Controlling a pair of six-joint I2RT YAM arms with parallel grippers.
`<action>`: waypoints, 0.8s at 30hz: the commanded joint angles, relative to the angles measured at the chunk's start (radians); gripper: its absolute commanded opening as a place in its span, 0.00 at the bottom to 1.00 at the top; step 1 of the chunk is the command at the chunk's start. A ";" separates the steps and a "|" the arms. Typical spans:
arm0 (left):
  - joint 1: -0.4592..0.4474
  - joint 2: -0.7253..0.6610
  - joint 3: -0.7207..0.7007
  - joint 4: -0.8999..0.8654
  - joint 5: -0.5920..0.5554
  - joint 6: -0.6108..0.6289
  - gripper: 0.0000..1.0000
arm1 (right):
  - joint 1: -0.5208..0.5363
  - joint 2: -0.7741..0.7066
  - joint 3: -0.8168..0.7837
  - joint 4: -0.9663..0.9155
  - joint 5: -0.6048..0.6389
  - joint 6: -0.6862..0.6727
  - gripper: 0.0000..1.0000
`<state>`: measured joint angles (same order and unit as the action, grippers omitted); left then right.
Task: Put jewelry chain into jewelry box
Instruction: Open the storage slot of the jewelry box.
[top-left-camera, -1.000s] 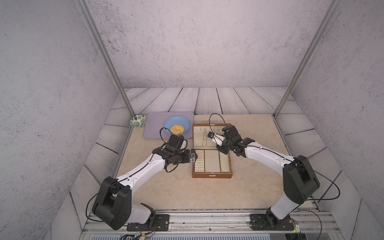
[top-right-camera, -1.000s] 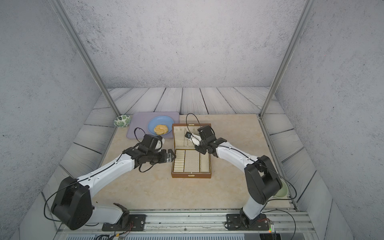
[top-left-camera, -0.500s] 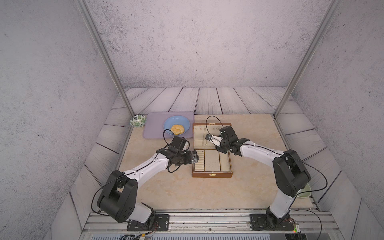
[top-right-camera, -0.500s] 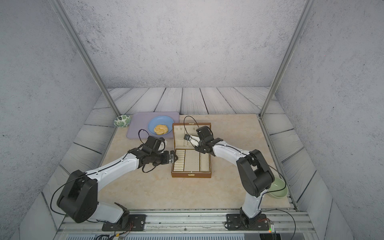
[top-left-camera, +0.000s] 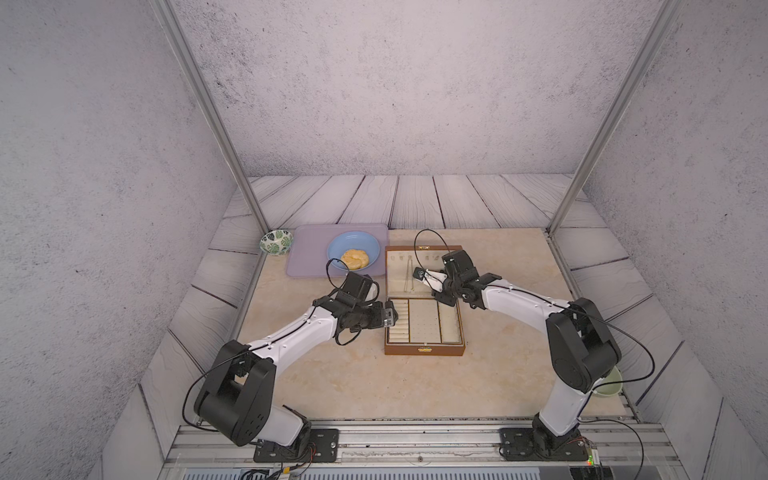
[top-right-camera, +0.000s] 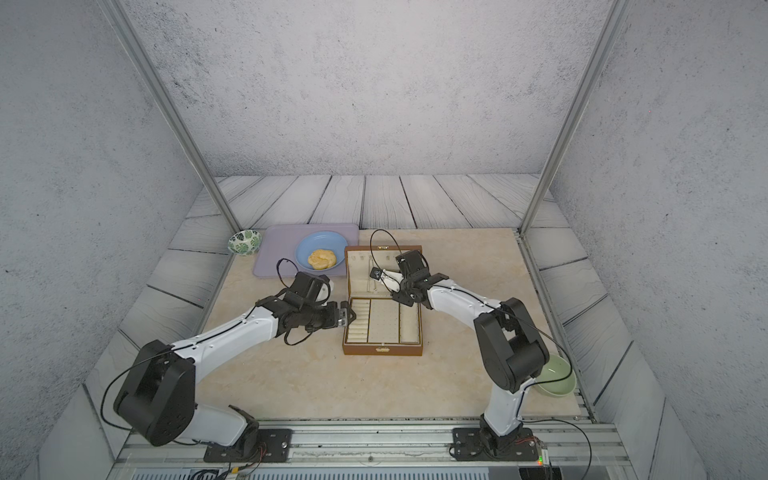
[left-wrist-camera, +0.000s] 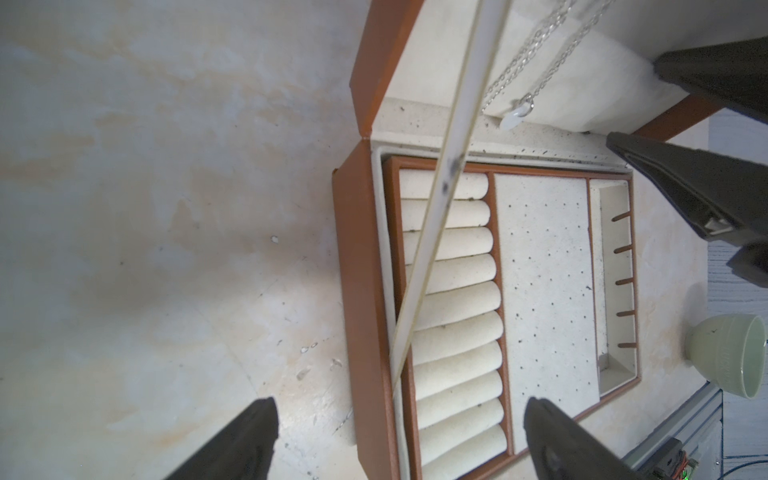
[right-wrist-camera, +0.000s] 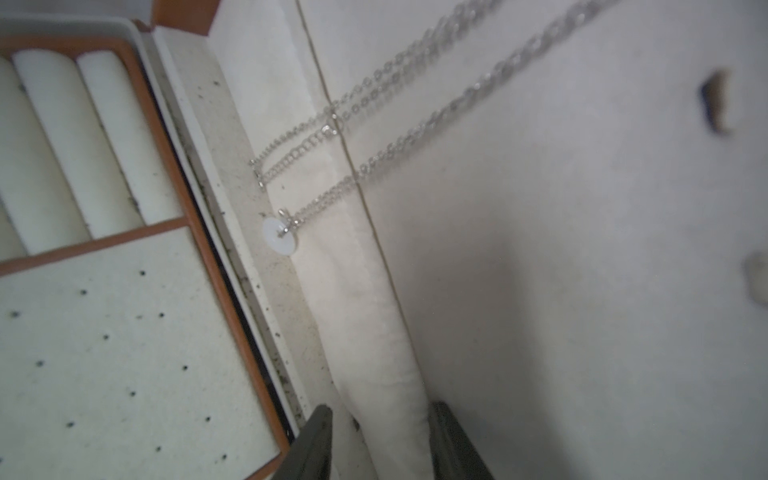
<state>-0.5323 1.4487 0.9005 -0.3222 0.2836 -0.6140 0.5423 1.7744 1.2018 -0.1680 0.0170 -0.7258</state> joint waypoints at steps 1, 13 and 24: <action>-0.005 0.004 -0.003 0.002 0.000 -0.001 0.98 | -0.009 -0.012 -0.012 0.081 0.040 -0.017 0.43; -0.039 0.057 -0.007 -0.017 -0.047 -0.021 0.99 | -0.008 -0.009 0.015 0.045 -0.007 -0.038 0.47; -0.095 0.104 -0.074 0.009 -0.139 -0.057 0.85 | -0.009 -0.020 -0.008 0.090 -0.016 -0.068 0.49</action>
<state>-0.6209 1.5303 0.8436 -0.3016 0.1940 -0.6624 0.5392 1.7744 1.1992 -0.1112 0.0166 -0.7685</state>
